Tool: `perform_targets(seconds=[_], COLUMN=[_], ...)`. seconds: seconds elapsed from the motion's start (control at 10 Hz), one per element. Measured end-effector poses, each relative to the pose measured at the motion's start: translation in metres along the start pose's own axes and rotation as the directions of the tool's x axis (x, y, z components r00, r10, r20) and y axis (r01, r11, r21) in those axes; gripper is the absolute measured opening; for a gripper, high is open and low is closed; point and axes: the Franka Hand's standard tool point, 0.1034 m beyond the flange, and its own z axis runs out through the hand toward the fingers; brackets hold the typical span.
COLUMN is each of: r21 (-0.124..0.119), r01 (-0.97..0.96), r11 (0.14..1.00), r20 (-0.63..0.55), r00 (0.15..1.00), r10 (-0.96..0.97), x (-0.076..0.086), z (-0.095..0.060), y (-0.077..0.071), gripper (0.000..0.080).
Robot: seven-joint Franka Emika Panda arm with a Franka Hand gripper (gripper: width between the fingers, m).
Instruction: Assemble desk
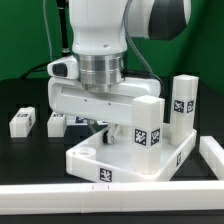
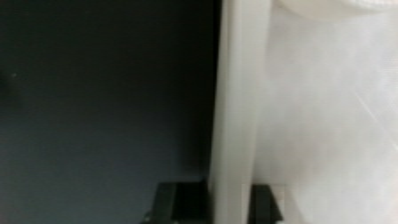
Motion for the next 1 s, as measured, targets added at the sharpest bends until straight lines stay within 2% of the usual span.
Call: perform_targets(seconds=[0.1, 0.3, 0.6, 0.7, 0.8, 0.9, 1.0], r21=[0.004, -0.021, -0.049, -0.067, -0.100, -0.118, -0.135], r01=[0.109, 0.336, 0.486, 0.571, 0.664, 0.719, 0.792], r11=[0.994, 0.942, 0.873, 0.818, 0.741, 0.685, 0.596], r20=[-0.018, -0.069, -0.061, -0.050, -0.046, -0.046, -0.020], r00=[0.994, 0.939, 0.871, 0.817, 0.741, 0.686, 0.599], r10=[-0.108, -0.337, -0.488, -0.575, -0.670, -0.727, -0.801], x=[0.013, 0.035, 0.035, 0.038, 0.051, 0.061, 0.073], z=[-0.004, -0.009, -0.009, -0.010, -0.013, -0.019, -0.026], y=[0.001, -0.011, -0.005, -0.006, -0.016, -0.023, -0.020], gripper=[0.0066, 0.0066, 0.0066, 0.0064, 0.0063, 0.0063, 0.0064])
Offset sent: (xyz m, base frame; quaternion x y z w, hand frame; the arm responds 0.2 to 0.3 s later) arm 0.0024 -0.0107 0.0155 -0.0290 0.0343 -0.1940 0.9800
